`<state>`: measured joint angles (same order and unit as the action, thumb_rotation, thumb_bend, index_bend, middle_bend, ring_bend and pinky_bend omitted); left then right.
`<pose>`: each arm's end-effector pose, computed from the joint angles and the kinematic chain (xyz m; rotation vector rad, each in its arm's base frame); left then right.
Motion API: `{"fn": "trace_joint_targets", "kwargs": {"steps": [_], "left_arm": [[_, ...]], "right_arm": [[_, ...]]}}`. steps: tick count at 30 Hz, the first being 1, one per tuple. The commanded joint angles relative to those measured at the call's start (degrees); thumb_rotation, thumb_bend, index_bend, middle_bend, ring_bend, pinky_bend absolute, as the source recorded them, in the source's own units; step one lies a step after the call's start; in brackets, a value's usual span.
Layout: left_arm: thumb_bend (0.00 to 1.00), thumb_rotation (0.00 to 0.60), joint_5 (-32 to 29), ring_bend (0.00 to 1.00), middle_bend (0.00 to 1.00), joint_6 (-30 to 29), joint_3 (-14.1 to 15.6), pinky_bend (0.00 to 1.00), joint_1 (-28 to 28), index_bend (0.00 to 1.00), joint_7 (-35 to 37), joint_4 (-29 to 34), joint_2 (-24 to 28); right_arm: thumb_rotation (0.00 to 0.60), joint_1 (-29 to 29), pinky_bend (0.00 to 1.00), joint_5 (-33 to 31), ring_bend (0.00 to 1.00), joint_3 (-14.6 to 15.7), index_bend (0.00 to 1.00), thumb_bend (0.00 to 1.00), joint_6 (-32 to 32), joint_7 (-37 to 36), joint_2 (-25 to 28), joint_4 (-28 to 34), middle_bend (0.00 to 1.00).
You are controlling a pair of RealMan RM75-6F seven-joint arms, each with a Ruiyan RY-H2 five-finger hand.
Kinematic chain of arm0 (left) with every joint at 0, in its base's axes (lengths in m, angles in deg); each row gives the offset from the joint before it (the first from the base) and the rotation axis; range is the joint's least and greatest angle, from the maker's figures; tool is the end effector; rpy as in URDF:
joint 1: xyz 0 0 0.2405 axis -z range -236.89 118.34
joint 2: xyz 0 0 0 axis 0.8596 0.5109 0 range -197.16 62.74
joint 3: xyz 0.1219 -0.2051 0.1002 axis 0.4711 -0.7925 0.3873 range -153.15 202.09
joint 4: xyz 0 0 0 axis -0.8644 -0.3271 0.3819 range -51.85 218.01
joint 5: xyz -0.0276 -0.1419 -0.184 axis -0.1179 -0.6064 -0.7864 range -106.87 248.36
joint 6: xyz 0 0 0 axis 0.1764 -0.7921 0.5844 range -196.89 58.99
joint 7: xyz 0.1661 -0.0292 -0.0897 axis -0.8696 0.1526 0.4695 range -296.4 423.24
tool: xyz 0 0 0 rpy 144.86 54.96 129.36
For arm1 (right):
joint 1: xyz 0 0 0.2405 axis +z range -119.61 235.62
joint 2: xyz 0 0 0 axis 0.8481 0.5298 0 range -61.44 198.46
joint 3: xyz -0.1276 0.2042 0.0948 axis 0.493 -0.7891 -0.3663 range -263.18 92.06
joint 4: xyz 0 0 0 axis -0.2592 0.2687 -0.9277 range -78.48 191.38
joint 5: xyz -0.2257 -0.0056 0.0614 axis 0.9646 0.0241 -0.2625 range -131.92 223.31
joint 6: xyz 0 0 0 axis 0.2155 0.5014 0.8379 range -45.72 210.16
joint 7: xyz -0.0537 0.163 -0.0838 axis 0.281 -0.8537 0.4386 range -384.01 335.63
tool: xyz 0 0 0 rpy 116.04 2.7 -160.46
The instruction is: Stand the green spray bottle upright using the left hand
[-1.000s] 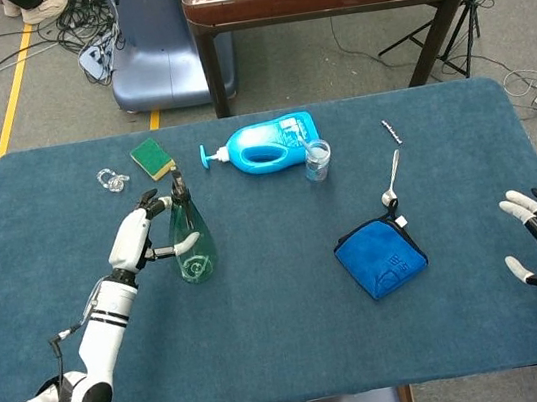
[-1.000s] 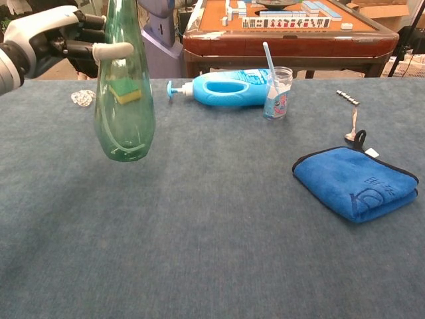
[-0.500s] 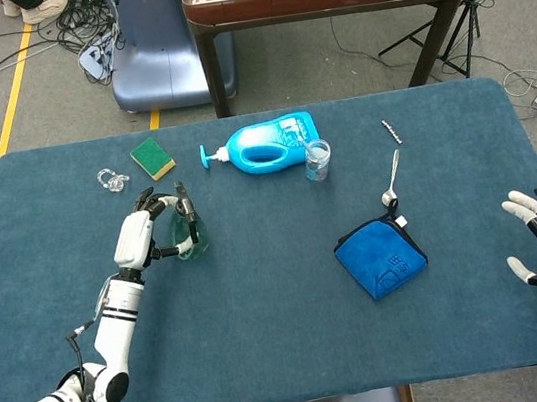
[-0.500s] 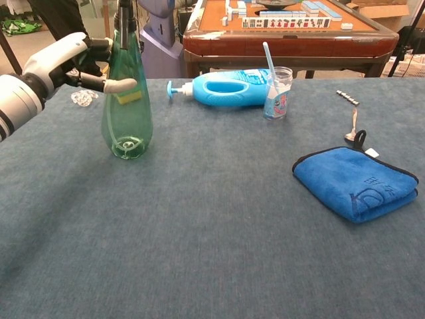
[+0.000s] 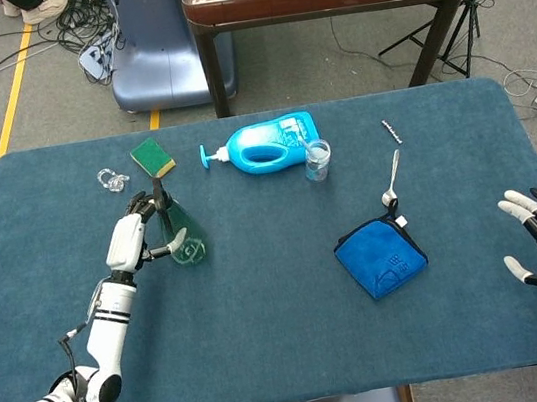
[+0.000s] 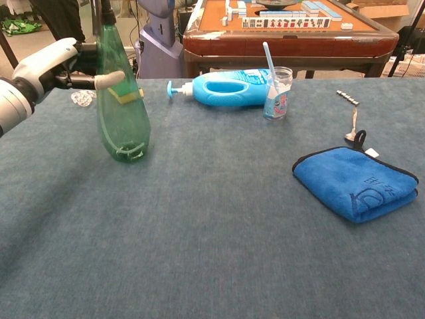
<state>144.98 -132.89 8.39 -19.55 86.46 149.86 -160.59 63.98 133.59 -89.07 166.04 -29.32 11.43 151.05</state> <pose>-0.1681 0.4446 -0.0015 -1.4198 -1.2522 -1.4811 -0.3142 -0.2390 0.1705 1.4263 -0.8883 0.9393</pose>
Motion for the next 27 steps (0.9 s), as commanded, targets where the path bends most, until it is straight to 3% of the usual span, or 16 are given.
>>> {"fn": "trace_joint_targets", "kwargs": {"steps": [1, 12, 19, 27], "left_arm": [[0.37, 0.321, -0.02, 0.11, 0.24, 0.25, 0.12, 0.05, -0.28, 0.25, -0.22, 0.82, 0.59], [0.37, 0.24, -0.32, 0.05, 0.17, 0.56, 0.05, 0.04, -1.03, 0.18, -0.61, 3.8, 2.39], [0.37, 0.184, 0.51, 0.0, 0.06, 0.31, 0.81, 0.01, -2.0, 0.0, -0.9, 7.07, 4.54], [0.37, 0.14, 0.26, 0.0, 0.03, 1.0, 1.6, 0.0, -3.34, 0.0, -1.37, 11.75, 8.0]], "right_arm": [[0.6, 0.01, 0.0, 0.02, 0.01, -0.02, 0.19, 0.28, 0.03, 0.05, 0.03, 0.07, 0.15], [0.6, -0.1, 0.0, 0.22, 0.01, -0.01, 0.19, 0.28, 0.34, 0.13, 0.24, 0.28, 0.15], [0.6, -0.15, 0.0, 0.29, 0.01, -0.04, 0.19, 0.28, 0.51, 0.05, 0.28, 0.24, 0.15], [0.6, -0.18, 0.0, 0.35, 0.01, -0.01, 0.19, 0.28, 0.56, -0.16, 0.15, 0.03, 0.15]]}}
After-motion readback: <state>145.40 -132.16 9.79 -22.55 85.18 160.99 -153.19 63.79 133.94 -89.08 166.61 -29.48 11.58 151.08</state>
